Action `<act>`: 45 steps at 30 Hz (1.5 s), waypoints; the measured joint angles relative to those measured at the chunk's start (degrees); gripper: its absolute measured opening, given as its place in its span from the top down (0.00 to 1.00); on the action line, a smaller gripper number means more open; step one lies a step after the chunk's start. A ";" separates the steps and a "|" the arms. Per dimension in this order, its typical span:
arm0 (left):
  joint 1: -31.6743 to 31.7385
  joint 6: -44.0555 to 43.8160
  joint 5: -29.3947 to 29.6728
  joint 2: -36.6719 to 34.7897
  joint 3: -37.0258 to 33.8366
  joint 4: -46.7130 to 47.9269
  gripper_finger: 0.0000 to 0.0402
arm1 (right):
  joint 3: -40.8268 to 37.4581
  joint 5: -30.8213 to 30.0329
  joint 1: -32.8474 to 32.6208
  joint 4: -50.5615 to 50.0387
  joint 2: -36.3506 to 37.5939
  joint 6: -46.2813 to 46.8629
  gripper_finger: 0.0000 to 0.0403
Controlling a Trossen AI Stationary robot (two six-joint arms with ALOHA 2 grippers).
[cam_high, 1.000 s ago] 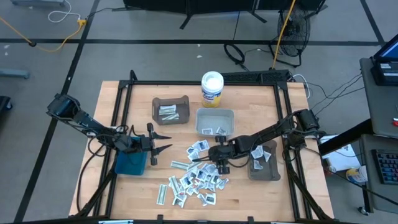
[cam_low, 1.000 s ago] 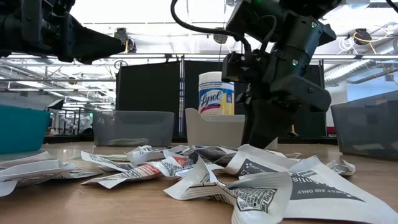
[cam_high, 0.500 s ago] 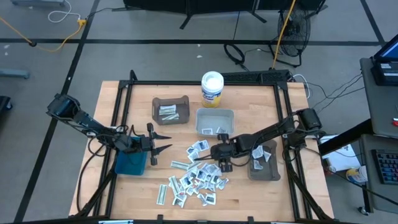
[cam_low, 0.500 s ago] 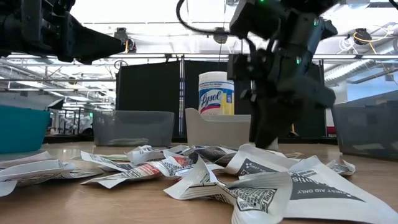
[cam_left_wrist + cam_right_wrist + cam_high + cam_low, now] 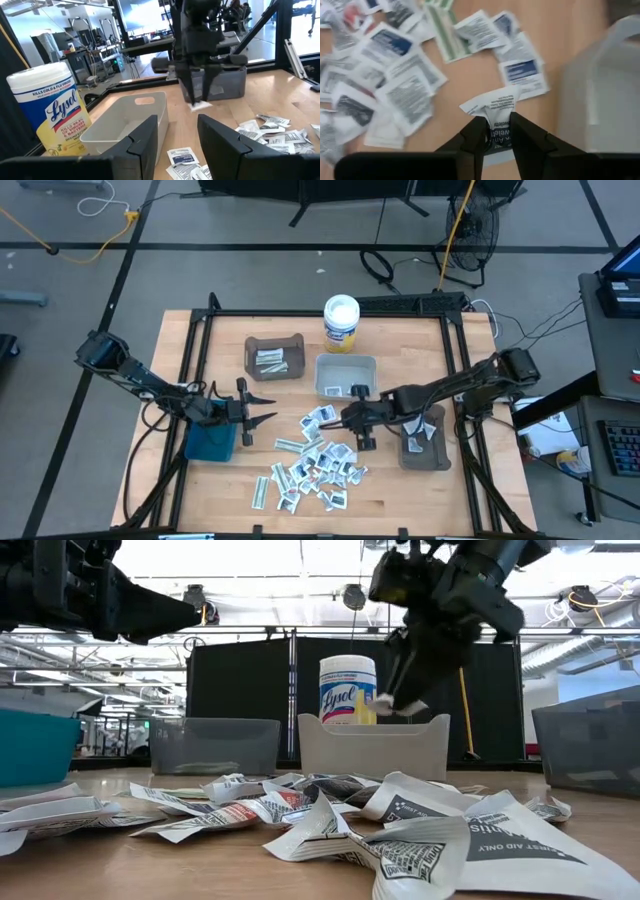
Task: Pick & Place First Aid Supplies
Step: Put the gray towelette pack into the gray bin
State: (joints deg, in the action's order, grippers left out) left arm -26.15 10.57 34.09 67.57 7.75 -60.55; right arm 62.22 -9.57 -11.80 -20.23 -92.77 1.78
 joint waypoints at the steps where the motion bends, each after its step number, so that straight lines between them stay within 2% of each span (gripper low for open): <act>1: 0.00 0.00 0.00 0.00 0.00 -0.02 0.64 | 0.00 -0.92 0.26 0.13 0.65 -0.80 0.81; 8: 0.00 -0.04 -0.02 0.02 0.00 -0.06 0.64 | 0.02 -4.07 4.57 0.17 3.96 -5.80 0.81; 14: 0.00 -0.11 -0.06 0.01 0.00 -0.11 0.64 | 0.02 -5.23 11.22 0.05 4.13 -9.96 0.81; 24: -0.01 0.05 -0.09 0.01 0.00 -0.13 0.64 | 0.04 -4.83 21.76 0.07 3.76 -8.92 0.81; 27: 0.00 0.06 -0.11 0.00 0.00 -0.13 0.64 | 0.04 -2.19 22.87 0.02 3.75 -8.50 0.81; 45: -0.01 0.17 -0.12 0.00 0.00 -0.13 0.64 | 0.04 -2.14 23.02 -3.43 3.73 -8.70 0.79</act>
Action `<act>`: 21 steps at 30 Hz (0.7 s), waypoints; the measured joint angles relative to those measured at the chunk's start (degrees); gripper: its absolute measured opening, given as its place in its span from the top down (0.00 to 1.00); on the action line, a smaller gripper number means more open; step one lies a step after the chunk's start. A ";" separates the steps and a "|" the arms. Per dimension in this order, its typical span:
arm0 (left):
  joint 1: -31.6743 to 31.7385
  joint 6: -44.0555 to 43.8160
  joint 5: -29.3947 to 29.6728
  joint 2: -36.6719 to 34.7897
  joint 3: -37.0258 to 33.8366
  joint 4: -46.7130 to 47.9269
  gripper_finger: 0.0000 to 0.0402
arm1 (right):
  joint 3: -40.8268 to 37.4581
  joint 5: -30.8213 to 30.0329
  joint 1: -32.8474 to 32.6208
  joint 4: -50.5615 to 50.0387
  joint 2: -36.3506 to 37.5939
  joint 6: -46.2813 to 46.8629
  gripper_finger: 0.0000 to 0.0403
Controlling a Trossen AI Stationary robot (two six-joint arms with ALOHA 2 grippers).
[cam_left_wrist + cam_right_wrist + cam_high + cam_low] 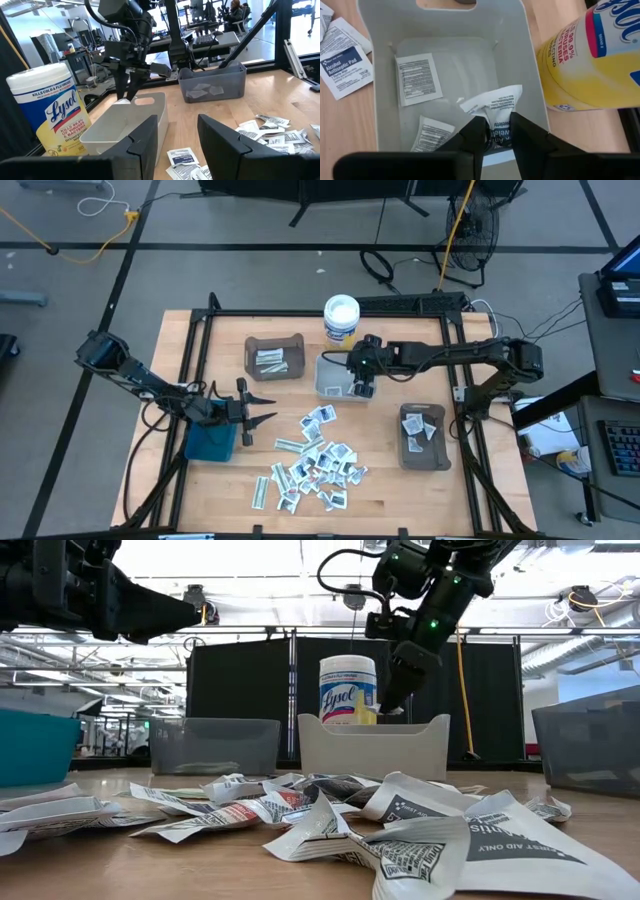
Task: Pick & Place First Aid Supplies
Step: Put the gray towelette pack into the gray bin, then put the green bandage pack into the top black bin
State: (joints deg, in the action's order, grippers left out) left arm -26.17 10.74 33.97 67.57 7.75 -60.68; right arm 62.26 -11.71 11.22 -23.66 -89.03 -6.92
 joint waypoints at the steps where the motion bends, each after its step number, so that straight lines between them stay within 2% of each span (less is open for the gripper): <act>1: 0.01 0.00 0.00 0.00 0.00 0.00 0.64 | 0.00 0.00 0.00 -0.05 0.00 -0.04 0.77; 12: 0.01 -0.09 0.01 0.01 0.00 0.02 0.64 | 0.00 -0.11 0.09 -0.17 0.00 0.09 0.51; 21: 0.21 -0.89 -0.04 0.02 0.00 0.09 0.64 | -0.02 -0.22 -1.82 -0.88 0.69 -3.44 0.44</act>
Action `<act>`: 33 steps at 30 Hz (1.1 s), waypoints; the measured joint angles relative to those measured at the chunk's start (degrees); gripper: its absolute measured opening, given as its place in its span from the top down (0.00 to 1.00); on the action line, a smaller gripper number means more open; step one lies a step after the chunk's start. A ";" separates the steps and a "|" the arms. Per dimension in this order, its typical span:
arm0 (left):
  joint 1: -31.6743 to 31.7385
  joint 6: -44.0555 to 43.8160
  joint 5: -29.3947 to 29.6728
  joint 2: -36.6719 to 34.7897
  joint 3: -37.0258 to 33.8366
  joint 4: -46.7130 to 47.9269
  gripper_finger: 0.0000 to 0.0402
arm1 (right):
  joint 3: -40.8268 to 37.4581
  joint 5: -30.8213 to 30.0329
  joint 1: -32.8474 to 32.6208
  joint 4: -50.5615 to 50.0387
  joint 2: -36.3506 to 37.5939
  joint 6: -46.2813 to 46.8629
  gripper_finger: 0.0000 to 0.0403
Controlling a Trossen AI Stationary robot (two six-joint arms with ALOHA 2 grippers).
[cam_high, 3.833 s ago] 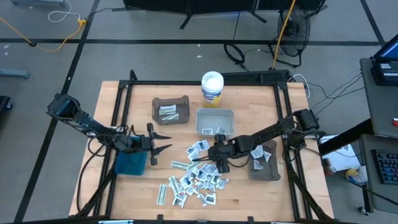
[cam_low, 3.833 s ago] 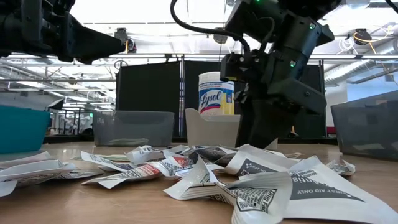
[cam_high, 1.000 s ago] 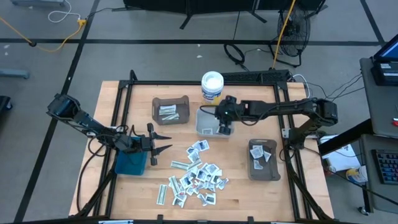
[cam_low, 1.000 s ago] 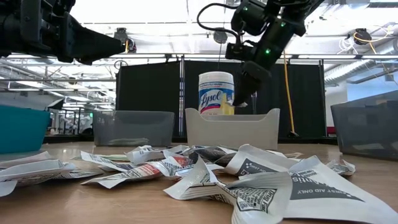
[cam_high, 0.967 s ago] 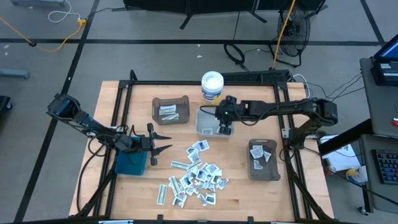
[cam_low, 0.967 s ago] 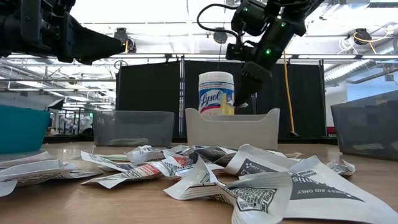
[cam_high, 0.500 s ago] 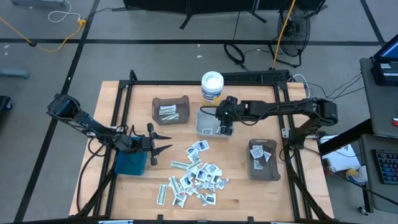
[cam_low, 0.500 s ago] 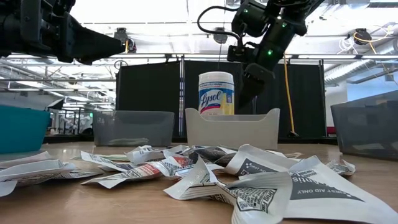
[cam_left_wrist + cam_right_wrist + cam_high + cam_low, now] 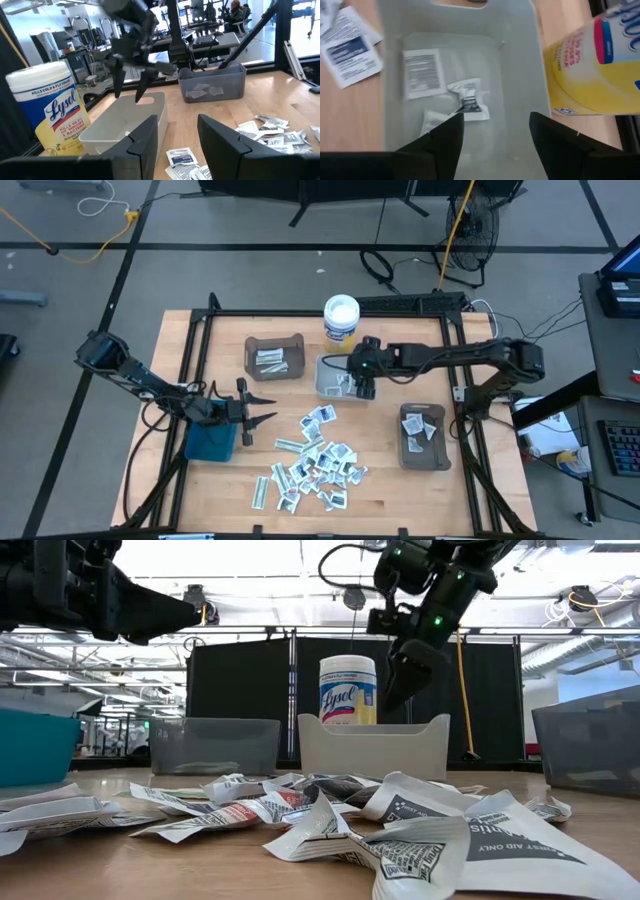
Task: Pick & Place First Aid Supplies
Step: Put the green bandage pack into the top black bin
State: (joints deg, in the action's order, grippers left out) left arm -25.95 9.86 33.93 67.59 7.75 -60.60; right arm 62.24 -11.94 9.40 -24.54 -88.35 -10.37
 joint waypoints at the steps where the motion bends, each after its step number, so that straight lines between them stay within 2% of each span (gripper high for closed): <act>1: 0.24 -0.77 0.00 -0.01 0.00 0.13 0.64 | 0.01 0.01 -0.67 0.14 0.13 -0.70 0.45; 5: 2.21 -5.60 -2.71 -0.02 0.42 3.35 0.64 | -0.04 0.06 -4.10 -1.64 2.20 -2.71 0.46; 8: 3.67 -10.07 -7.24 0.04 4.00 11.08 0.64 | -1.42 0.17 -7.02 -0.65 4.98 -3.95 0.46; 14: 1.51 -14.96 -12.23 2.38 18.42 34.80 0.64 | -9.54 0.10 -11.56 6.05 14.95 -5.62 0.46; 19: -1.76 -15.10 -16.44 6.99 28.36 46.01 0.64 | -19.37 0.09 -14.95 17.33 25.16 -5.53 0.47; 25: -5.60 -21.64 -20.89 12.29 35.46 48.84 0.64 | -31.87 0.02 -18.77 32.26 35.26 -5.71 0.48; 33: -9.43 -30.90 -21.66 24.76 42.70 48.63 0.64 | -43.68 -0.01 -22.39 49.59 40.73 -6.86 0.48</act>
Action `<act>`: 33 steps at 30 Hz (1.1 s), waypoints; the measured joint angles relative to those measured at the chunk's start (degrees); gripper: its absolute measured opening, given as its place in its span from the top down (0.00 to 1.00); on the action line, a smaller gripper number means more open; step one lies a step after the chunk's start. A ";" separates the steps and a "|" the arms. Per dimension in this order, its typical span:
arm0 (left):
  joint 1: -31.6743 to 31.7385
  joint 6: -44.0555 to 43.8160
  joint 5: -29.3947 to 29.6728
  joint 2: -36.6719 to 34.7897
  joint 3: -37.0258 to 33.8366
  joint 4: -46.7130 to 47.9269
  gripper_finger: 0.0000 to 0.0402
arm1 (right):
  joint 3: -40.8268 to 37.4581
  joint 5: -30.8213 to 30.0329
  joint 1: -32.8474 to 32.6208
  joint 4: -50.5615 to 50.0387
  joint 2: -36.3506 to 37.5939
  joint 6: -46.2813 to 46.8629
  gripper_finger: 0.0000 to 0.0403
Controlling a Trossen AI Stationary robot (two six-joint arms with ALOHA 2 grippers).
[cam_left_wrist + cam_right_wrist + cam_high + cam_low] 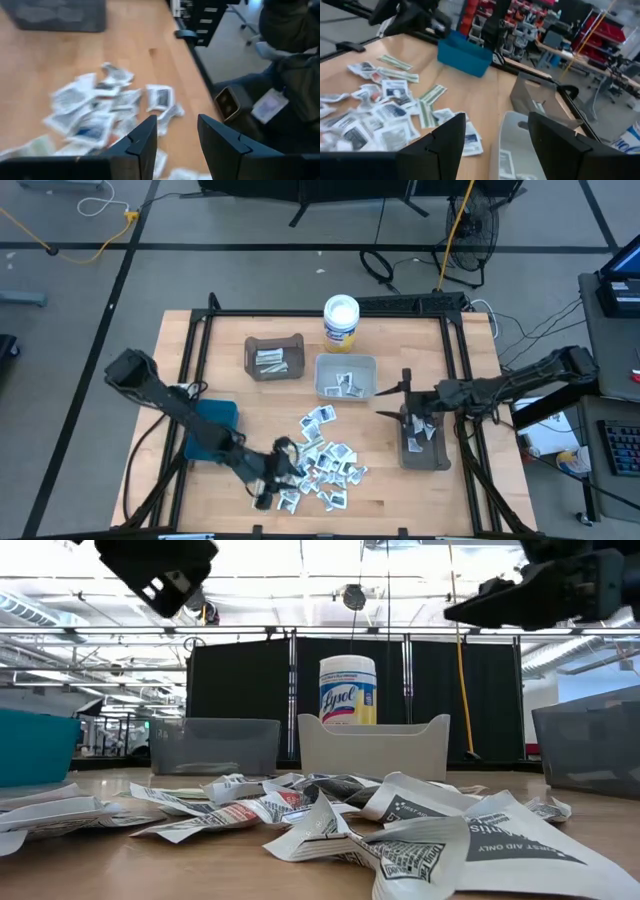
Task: Pick & Place First Aid Supplies
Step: Put the green bandage pack into the top black bin
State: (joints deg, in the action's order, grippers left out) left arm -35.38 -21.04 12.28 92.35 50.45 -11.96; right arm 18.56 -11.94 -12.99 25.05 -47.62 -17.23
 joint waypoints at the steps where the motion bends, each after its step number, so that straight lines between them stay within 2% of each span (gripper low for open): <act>1: -0.22 -0.31 -0.08 1.62 0.92 -0.06 0.64 | -0.57 0.02 -0.26 1.57 -0.02 -0.10 0.48; 5: -1.18 -1.70 -0.82 7.06 5.15 1.70 0.64 | -2.69 -0.01 -1.86 4.38 0.14 -0.10 0.48; 8: -2.01 -4.66 -0.91 9.72 8.92 7.97 0.64 | -3.46 0.00 -3.21 5.10 0.22 0.50 0.48; 14: -3.41 -10.52 0.07 11.40 15.34 23.77 0.64 | -3.45 0.02 -5.13 7.29 -1.12 0.24 0.48; 19: -4.54 -15.30 0.69 11.78 16.57 29.69 0.64 | -3.51 0.04 -5.99 7.34 -1.46 0.26 0.48; 22: -5.68 -21.51 -0.51 11.81 16.58 37.30 0.64 | -3.51 0.00 -5.95 7.31 -1.52 0.93 0.48; 27: -6.37 -39.54 -8.02 11.80 16.55 48.43 0.64 | -3.51 0.00 -5.95 7.31 -1.57 1.75 0.48; 30: -6.09 -48.68 -12.16 11.79 16.55 49.76 0.64 | -3.51 0.00 -5.95 7.53 -1.59 1.75 0.48; 33: -5.73 -53.59 -12.64 11.77 16.55 48.74 0.64 | -3.51 0.00 -5.95 8.06 -1.57 1.69 0.48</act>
State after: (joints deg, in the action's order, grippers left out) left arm -41.11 -74.63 -0.37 104.12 67.00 36.77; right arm 15.05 -11.94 -18.94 33.10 -49.19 -15.55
